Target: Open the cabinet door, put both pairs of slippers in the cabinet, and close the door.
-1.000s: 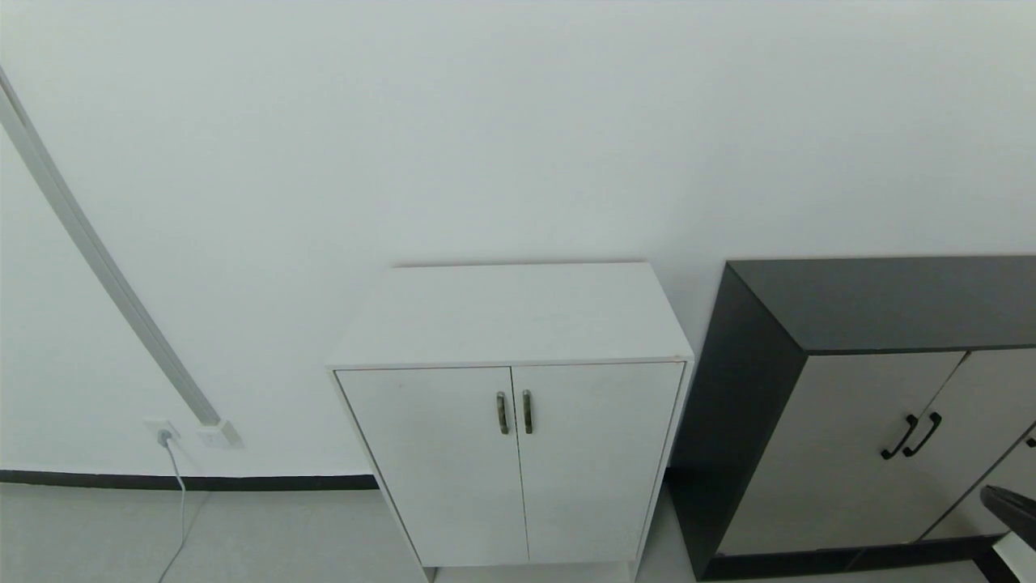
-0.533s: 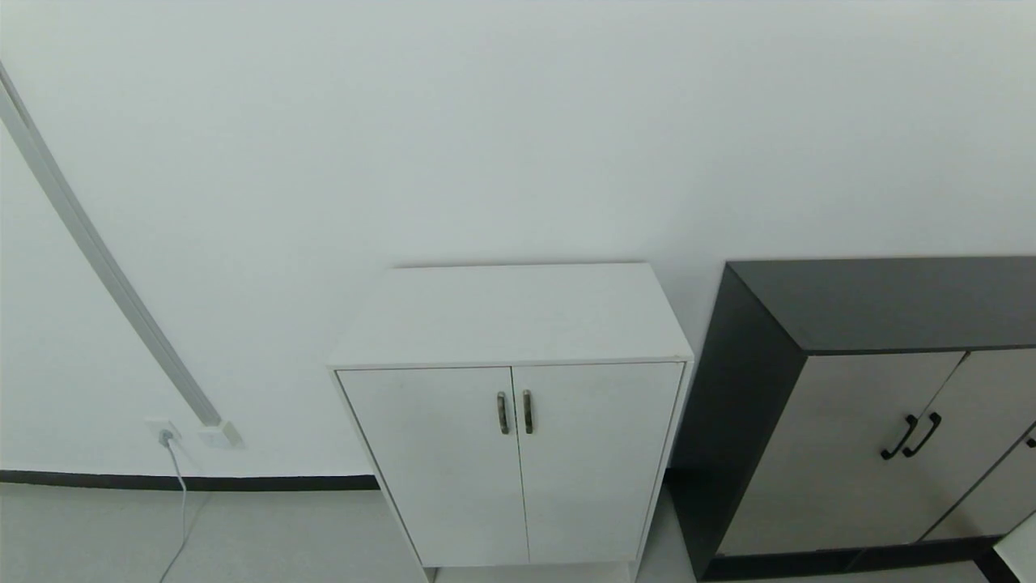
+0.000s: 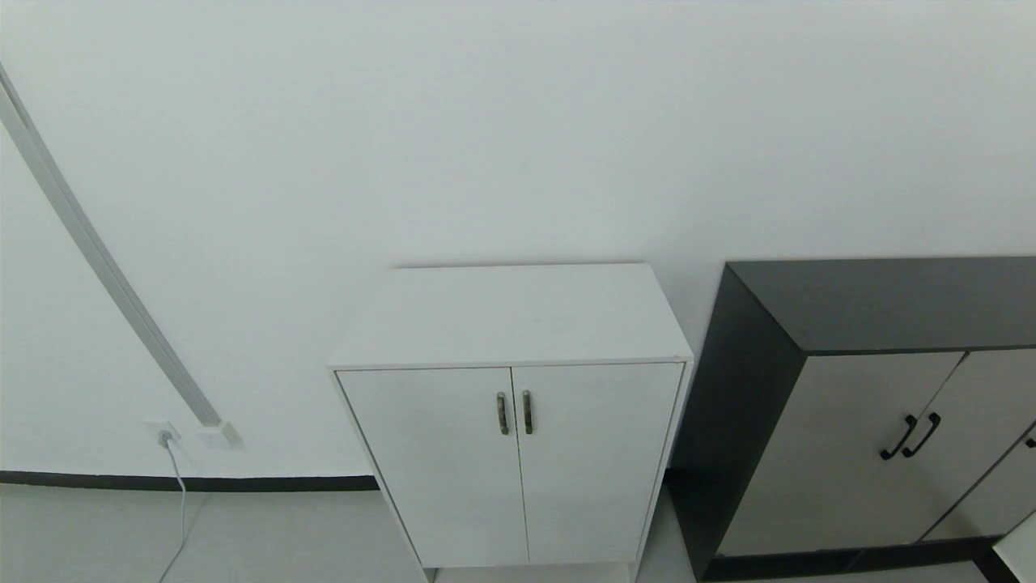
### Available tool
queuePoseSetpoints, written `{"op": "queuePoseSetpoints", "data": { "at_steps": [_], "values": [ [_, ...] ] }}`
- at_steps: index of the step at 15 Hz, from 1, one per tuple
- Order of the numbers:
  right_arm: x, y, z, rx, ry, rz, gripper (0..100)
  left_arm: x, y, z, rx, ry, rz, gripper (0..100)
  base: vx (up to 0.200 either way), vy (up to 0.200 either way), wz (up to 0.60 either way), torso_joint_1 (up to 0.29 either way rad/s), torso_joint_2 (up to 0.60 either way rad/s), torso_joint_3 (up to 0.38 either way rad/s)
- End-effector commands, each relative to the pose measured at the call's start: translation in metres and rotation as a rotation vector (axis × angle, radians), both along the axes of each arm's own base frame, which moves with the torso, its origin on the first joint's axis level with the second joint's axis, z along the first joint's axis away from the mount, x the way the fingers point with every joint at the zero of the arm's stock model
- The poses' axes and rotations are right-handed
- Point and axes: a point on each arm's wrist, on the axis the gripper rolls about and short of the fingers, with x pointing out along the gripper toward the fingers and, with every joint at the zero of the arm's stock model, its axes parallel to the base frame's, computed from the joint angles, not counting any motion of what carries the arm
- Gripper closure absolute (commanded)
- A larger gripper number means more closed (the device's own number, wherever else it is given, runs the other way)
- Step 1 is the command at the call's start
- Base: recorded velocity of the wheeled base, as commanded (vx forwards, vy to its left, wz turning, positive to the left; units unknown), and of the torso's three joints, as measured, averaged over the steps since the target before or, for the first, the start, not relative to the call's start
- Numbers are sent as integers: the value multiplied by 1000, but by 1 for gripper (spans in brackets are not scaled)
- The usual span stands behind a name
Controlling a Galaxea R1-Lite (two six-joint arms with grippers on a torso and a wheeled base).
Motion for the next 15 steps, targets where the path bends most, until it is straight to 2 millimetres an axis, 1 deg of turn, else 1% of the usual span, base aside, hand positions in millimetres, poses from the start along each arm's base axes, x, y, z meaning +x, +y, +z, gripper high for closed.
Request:
{"op": "queuePoseSetpoints", "data": {
  "at_steps": [1, 3, 5, 7, 10, 12, 13, 15],
  "values": [
    [-2, -1, 0, -21, -33, 9, 100, 0, 0, 0, -1, 2, 1, 100, 0, 0, 0, 0, 0, 0],
    [-3, 0, -1, -46, -45, 28, 100, 0, 0, 0, -1, 2, 1, 100, 0, 0, 0, 0, 0, 0],
    [-3, -1, -1, -14, -38, 59, 100, 0, 0, 0, -1, 2, 1, 100, 0, 0, 0, 0, 0, 0],
    [-6, -2, -1, 6, -76, 90, 100, 0, 0, 0, -1, 0, 1, 100, 0, 0, 0, 0, 0, 0],
    [-7, -2, -1, 11, -82, 100, 100, 0, 0, 0, -3, 2, 1, 100, 0, 0, 0, 0, 0, 0],
    [-8, -3, -6, 82, -67, 174, 100, 0, 0, 0, -5, 2, 1, 100, 0, 0, 0, 0, 0, 0],
    [-6, -2, -7, 85, -60, 172, 100, 0, 0, 0, -5, -1, 3, 100, 0, 0, 0, 0, 0, 0],
    [-3, 0, -6, 61, -31, 62, 100, 0, 0, 0, -5, 0, 1, 100, 0, 0, 0, 0, 0, 0]
  ]
}}
